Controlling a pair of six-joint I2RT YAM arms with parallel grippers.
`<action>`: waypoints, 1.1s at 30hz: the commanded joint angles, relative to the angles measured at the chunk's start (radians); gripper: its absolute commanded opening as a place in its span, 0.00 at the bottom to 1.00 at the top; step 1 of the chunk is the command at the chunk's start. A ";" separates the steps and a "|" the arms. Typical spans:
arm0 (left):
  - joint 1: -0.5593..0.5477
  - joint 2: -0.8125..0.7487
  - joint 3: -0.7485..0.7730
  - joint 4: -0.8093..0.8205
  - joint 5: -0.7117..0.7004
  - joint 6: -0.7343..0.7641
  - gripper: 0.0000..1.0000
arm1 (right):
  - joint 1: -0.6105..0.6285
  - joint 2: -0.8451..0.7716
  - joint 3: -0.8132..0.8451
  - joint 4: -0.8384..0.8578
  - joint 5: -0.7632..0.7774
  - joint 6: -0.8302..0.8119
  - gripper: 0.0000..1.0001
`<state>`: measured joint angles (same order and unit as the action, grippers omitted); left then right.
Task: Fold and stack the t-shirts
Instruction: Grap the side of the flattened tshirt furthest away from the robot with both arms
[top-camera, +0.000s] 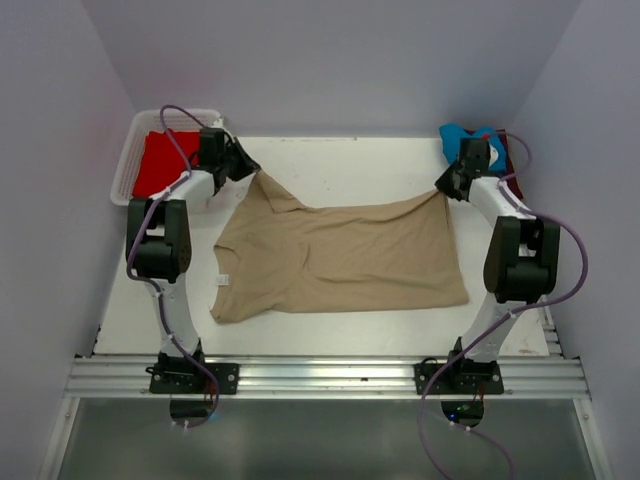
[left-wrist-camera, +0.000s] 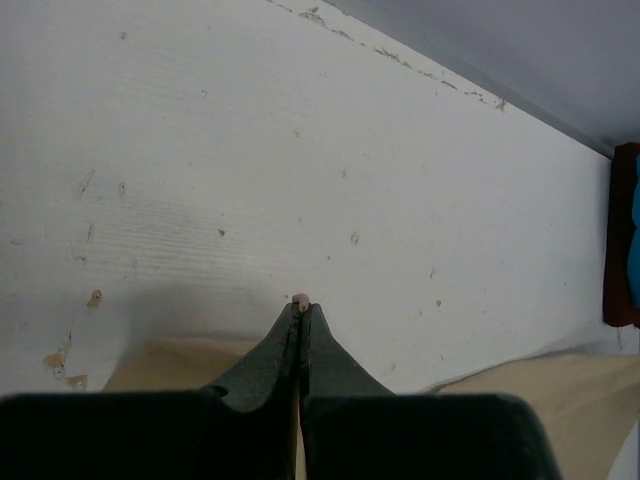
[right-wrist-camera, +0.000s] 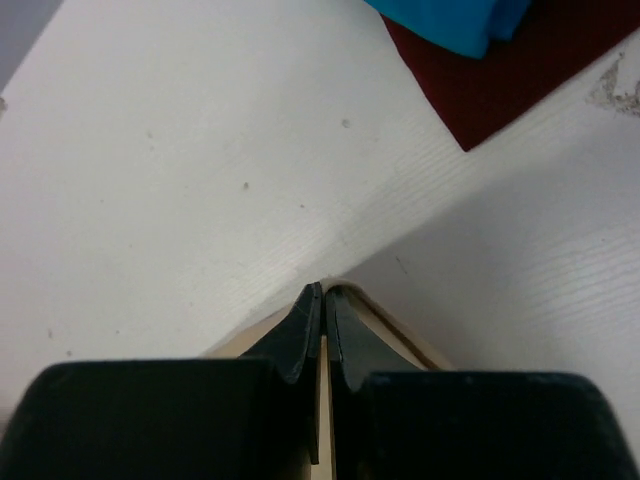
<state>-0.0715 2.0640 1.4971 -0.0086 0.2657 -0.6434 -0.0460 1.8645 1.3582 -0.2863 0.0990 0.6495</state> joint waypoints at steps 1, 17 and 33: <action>0.013 -0.058 -0.017 0.035 0.020 0.005 0.00 | 0.003 -0.004 0.050 0.041 -0.044 0.016 0.00; 0.015 -0.110 -0.038 0.016 0.015 0.007 0.00 | 0.003 0.010 0.021 -0.001 0.016 -0.013 0.00; 0.015 -0.384 -0.268 -0.116 0.030 -0.033 0.00 | 0.003 -0.183 -0.160 -0.002 0.085 -0.028 0.00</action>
<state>-0.0666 1.7748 1.2736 -0.0948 0.2943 -0.6636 -0.0460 1.7592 1.2224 -0.2924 0.1459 0.6357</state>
